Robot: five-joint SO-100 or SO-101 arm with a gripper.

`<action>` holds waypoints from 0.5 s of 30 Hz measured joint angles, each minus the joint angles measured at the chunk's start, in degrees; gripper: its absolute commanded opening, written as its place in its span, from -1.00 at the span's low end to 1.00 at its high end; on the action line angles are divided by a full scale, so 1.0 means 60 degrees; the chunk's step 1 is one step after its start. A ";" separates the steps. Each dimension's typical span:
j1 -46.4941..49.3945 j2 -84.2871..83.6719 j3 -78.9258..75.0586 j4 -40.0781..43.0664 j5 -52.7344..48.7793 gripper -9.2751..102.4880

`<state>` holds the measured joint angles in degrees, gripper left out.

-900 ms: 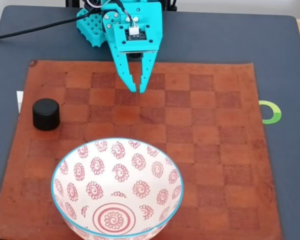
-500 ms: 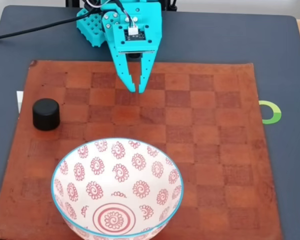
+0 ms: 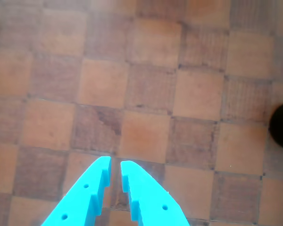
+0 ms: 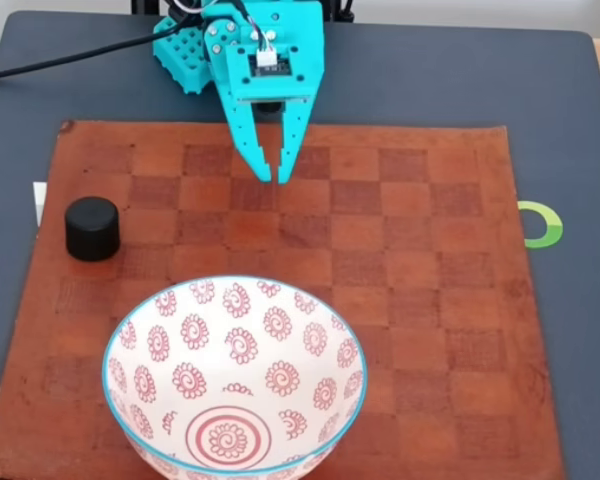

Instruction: Grasp a black cylinder and put it in a bowl.

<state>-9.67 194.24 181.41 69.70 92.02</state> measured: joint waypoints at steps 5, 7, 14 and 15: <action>0.0029 0.0000 -0.0308 -0.0234 0.0000 -0.84; 0.0103 0.0000 -0.0557 -0.0249 0.0029 -0.84; 0.0117 -0.0044 -0.1289 -0.0205 -0.0015 -0.84; 0.0117 -0.0132 -0.1421 -0.0205 -0.0029 -0.84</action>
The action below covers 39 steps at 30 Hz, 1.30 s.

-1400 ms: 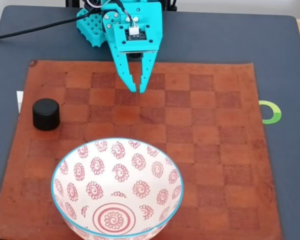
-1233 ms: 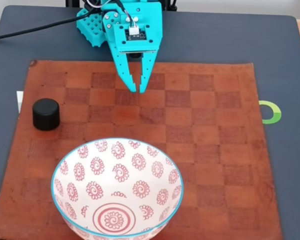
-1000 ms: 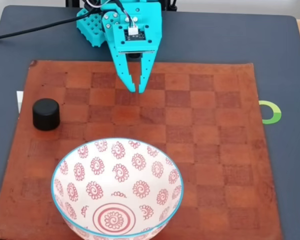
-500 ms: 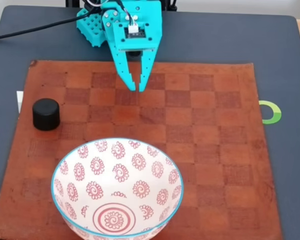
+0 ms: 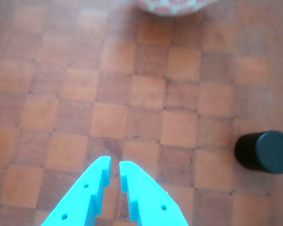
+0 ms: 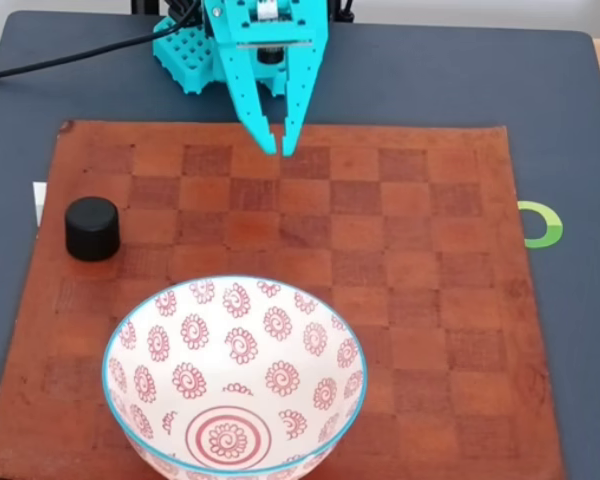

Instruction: Grasp a black cylinder and put it in a bowl.

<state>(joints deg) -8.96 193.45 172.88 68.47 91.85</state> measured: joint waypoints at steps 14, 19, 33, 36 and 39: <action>0.0190 -0.7192 -0.3911 -0.0044 -0.0645 -0.83; 0.0806 -0.9727 -0.5508 -0.0059 -0.1538 -0.83; 0.2886 -1.3403 -0.7808 -0.0059 -0.4072 -0.43; 0.3340 -1.4062 -0.8101 -0.0059 -0.4482 -0.39; 0.3735 -1.4751 -0.8320 -0.0059 -0.4805 -0.37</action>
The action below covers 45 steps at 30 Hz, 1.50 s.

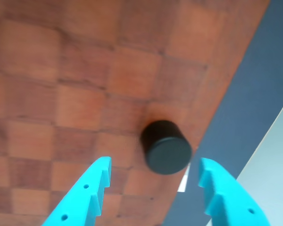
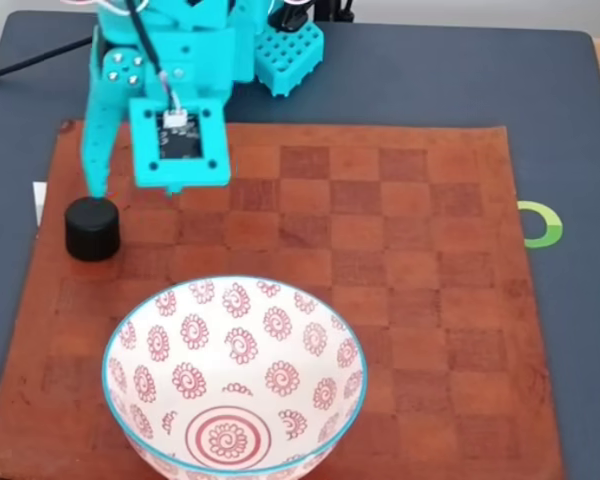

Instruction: Grasp a black cylinder and put it in a bowl.

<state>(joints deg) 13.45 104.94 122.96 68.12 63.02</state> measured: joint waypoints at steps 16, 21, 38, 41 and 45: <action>0.0469 -0.1333 -0.0073 0.0000 -0.0132 -0.25; 0.0718 -0.1333 -0.0073 0.0000 -0.0234 -0.25; 0.0630 -0.1333 -0.0073 -0.0176 -0.0264 -0.25; 0.0630 -0.1333 -0.0044 -0.0469 -0.0264 -0.25; 0.0630 -0.1333 0.0015 -0.0659 -0.0264 -0.25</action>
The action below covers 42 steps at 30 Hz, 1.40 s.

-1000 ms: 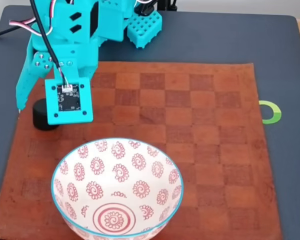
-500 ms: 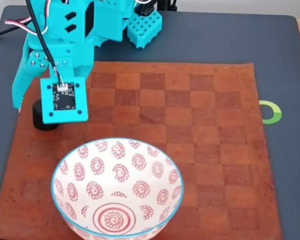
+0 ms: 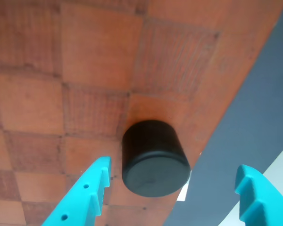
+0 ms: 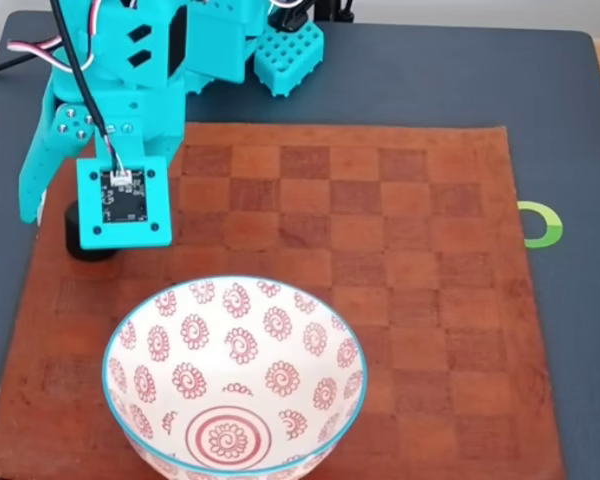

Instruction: Grasp a black cylinder and put it in a bowl.

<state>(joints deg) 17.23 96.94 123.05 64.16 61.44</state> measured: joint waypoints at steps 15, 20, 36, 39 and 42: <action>0.0000 -0.0146 0.0674 -0.0527 0.0220 -0.25; 0.0000 -0.0176 0.0659 -0.0557 0.0234 -0.26; 0.0000 -0.0176 0.0659 -0.0557 0.0234 -0.60; 0.0000 -0.0176 0.0659 -0.0557 0.0234 -0.60; 0.0000 -0.0176 0.0615 -0.0513 0.0234 -0.60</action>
<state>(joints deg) 17.23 95.89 126.74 61.08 62.84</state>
